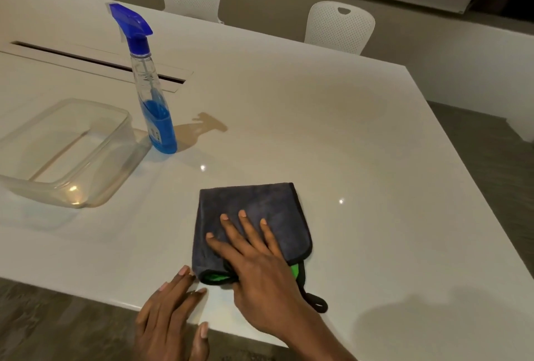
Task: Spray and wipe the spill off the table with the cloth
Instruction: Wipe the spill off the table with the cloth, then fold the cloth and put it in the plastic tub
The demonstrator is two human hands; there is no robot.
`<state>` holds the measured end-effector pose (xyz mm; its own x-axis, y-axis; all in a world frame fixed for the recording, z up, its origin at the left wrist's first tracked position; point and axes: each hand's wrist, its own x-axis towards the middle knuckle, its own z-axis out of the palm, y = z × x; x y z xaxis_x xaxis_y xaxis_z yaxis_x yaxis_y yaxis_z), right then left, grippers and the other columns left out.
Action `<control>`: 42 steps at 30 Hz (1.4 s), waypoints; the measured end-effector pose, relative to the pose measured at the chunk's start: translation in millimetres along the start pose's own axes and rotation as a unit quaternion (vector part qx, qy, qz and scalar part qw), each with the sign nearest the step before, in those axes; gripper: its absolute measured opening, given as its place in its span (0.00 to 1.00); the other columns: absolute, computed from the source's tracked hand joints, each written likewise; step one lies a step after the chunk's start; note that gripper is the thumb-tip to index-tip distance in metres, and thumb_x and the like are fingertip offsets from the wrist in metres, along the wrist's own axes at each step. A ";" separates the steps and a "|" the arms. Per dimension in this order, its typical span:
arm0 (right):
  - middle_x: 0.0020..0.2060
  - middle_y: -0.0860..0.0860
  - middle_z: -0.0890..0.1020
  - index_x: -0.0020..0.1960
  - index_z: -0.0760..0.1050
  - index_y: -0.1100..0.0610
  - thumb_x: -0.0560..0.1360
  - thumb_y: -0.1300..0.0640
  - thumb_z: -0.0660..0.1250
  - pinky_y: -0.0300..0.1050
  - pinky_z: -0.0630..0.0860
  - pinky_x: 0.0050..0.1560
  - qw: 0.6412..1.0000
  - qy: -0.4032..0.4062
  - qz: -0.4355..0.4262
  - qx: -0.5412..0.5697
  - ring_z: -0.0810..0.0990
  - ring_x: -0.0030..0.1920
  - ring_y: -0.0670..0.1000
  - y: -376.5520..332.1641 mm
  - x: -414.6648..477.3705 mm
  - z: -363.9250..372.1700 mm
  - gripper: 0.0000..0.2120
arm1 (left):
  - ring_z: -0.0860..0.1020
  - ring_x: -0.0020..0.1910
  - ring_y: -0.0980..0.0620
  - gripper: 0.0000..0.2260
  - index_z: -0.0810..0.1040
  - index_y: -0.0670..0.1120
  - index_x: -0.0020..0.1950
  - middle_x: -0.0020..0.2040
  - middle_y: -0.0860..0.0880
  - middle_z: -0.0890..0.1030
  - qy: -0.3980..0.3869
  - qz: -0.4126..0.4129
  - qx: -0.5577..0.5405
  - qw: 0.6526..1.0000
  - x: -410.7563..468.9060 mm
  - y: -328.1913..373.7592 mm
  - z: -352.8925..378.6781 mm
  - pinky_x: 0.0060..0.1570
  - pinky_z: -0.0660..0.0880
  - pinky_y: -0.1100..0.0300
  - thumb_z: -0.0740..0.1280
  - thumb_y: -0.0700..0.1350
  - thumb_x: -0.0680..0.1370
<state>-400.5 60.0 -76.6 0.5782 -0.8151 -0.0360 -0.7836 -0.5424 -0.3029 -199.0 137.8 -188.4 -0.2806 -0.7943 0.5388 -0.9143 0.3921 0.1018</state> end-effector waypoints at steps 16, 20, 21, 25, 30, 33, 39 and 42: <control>0.79 0.36 0.65 0.77 0.66 0.39 0.75 0.65 0.71 0.42 0.68 0.74 0.987 0.086 0.080 0.108 0.57 0.80 0.38 103.3 -105.8 -27.2 0.37 | 0.80 0.65 0.46 0.27 0.87 0.43 0.50 0.57 0.39 0.88 0.147 -0.134 -0.155 0.968 20.8 37.1 -11.6 0.64 0.76 0.51 0.56 0.61 0.86; 0.55 0.46 0.87 0.60 0.83 0.49 0.78 0.66 0.70 0.38 0.77 0.60 0.915 0.170 0.175 0.322 0.84 0.60 0.47 74.8 -101.2 -61.5 0.16 | 0.83 0.62 0.49 0.12 0.87 0.48 0.41 0.57 0.50 0.87 0.156 -0.142 -0.169 0.963 29.0 36.0 -20.4 0.68 0.71 0.61 0.68 0.53 0.77; 0.50 0.46 0.88 0.58 0.84 0.49 0.78 0.64 0.70 0.38 0.79 0.55 0.894 0.183 0.201 0.356 0.86 0.55 0.46 69.2 -92.1 -70.9 0.14 | 0.84 0.60 0.50 0.10 0.86 0.49 0.39 0.56 0.52 0.88 0.163 -0.152 -0.181 0.958 33.1 36.5 -22.9 0.66 0.74 0.58 0.69 0.51 0.76; 0.44 0.47 0.89 0.53 0.83 0.49 0.73 0.48 0.70 0.42 0.80 0.49 0.842 0.185 0.251 0.440 0.88 0.49 0.49 48.3 -69.1 -102.1 0.10 | 0.84 0.52 0.55 0.07 0.84 0.50 0.42 0.52 0.57 0.87 0.151 -0.171 -0.297 0.927 61.3 46.5 -47.7 0.49 0.81 0.51 0.71 0.51 0.77; 0.47 0.50 0.89 0.51 0.84 0.51 0.71 0.43 0.69 0.52 0.82 0.51 0.766 0.214 0.240 0.557 0.87 0.50 0.54 21.8 -50.8 -128.3 0.15 | 0.79 0.62 0.63 0.32 0.78 0.59 0.66 0.63 0.66 0.82 0.030 -0.377 -0.435 0.817 112.0 40.4 -81.9 0.56 0.72 0.68 0.72 0.74 0.68; 0.49 0.55 0.89 0.47 0.87 0.52 0.71 0.46 0.72 0.58 0.82 0.54 0.709 0.222 0.232 0.628 0.88 0.49 0.60 19.4 -38.3 -136.7 0.12 | 0.81 0.61 0.67 0.38 0.75 0.66 0.68 0.62 0.73 0.80 -0.050 -0.392 -0.506 0.767 137.4 16.1 -94.4 0.58 0.76 0.64 0.70 0.82 0.63; 0.44 0.60 0.88 0.45 0.88 0.58 0.75 0.49 0.70 0.56 0.84 0.47 0.613 0.184 0.238 0.731 0.87 0.40 0.62 17.3 -15.5 -151.2 0.14 | 0.89 0.56 0.54 0.16 0.91 0.53 0.55 0.56 0.53 0.91 -0.129 -0.411 -0.639 0.638 166.5 7.1 -121.6 0.59 0.79 0.54 0.79 0.60 0.71; 0.47 0.61 0.88 0.51 0.88 0.61 0.76 0.44 0.69 0.53 0.83 0.49 0.618 0.132 0.285 0.721 0.87 0.44 0.61 19.5 -11.1 -143.3 0.20 | 0.90 0.53 0.50 0.15 0.89 0.48 0.58 0.55 0.49 0.91 -0.111 -0.452 -0.647 0.604 169.2 3.7 -126.3 0.55 0.81 0.52 0.75 0.52 0.74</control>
<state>-454.8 29.3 54.3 0.0957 -0.8984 -0.4286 0.2841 0.4373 -0.8533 -213.0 63.4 8.7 -0.0022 -0.9413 -0.3374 0.2303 -0.3289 0.9159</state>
